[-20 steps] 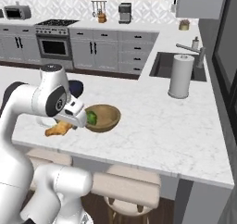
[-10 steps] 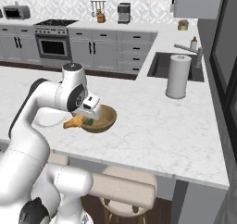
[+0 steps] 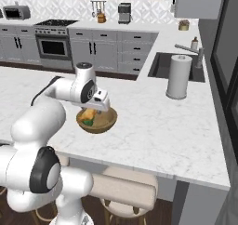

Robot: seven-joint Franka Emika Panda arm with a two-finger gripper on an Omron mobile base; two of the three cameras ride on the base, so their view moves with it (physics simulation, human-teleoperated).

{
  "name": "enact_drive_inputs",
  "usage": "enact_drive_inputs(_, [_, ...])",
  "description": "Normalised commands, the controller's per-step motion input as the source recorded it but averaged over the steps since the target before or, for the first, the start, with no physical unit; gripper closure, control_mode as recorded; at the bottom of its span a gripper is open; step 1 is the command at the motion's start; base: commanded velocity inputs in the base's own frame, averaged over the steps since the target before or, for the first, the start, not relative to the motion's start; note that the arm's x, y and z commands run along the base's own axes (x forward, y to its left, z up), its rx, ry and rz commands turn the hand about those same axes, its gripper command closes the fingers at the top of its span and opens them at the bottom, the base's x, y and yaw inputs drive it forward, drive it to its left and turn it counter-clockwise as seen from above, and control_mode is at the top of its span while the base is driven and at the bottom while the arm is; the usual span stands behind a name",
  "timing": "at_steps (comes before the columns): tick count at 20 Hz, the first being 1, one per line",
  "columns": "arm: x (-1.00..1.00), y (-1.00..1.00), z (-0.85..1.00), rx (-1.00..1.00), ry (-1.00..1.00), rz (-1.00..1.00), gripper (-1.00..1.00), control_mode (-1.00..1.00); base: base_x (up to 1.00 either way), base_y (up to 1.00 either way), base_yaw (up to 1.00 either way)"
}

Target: Pick the chicken drumstick and broccoli from their plates and place them in the bowl. Then put the bowl in the fridge.

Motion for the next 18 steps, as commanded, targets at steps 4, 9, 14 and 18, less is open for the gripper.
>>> enact_drive_inputs(4, [0.72, 0.0, -0.37, -0.03, 0.06, 0.03, 1.0, -1.0, 0.0, 0.0, 0.0])
enact_drive_inputs(9, [0.43, 0.03, -0.48, 0.0, 0.01, 0.0, 1.0, -1.0, 0.0, 0.0, 0.0])
enact_drive_inputs(14, [0.29, 0.0, -0.54, 0.0, 0.01, 0.0, 1.0, -1.0, 0.0, 0.0, 0.0])
enact_drive_inputs(18, [0.5, 0.0, -0.34, 0.0, 0.0, 0.0, 1.0, -1.0, 0.0, 0.0, 0.0])
